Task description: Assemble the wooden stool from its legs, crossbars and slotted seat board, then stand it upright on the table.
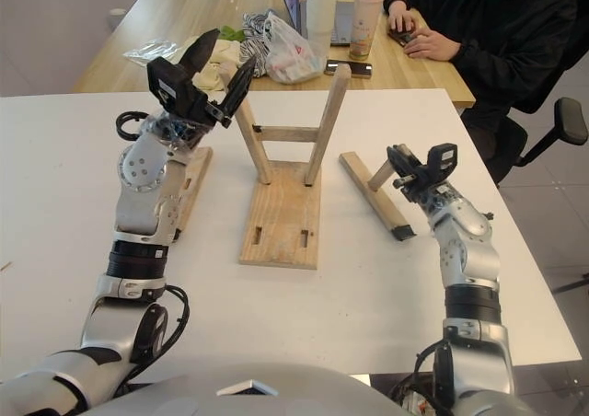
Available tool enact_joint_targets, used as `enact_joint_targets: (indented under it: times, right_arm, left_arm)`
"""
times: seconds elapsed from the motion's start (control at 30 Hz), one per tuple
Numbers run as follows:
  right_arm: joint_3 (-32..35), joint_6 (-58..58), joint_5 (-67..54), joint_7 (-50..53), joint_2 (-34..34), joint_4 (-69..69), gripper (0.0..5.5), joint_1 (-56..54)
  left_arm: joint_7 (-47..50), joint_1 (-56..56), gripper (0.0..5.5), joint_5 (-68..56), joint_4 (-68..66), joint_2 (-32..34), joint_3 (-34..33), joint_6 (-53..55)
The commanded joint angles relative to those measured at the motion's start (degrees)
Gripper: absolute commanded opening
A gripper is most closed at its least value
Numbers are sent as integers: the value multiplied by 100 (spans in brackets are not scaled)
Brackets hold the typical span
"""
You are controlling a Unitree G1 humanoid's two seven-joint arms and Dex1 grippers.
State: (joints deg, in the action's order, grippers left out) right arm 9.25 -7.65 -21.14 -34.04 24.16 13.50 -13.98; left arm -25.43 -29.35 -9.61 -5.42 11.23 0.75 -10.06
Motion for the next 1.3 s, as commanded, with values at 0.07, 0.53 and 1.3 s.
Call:
enact_joint_targets:
  times: [0.07, 0.53, 1.3]
  right_arm:
    - [-488, -774, 689, 279, 256, 265, 39, -26]
    - [-251, -1980, 477, 49, 629, -669, 216, 260]
    - [-513, -2449, 943, -212, 883, -394, 202, 289]
  left_arm:
    - [84, -74, 300, 79, -26, 9, 1, 84]
    - [180, -96, 300, 99, -79, -50, -8, 91]
    - [299, -41, 300, 98, 7, -65, -14, 200]
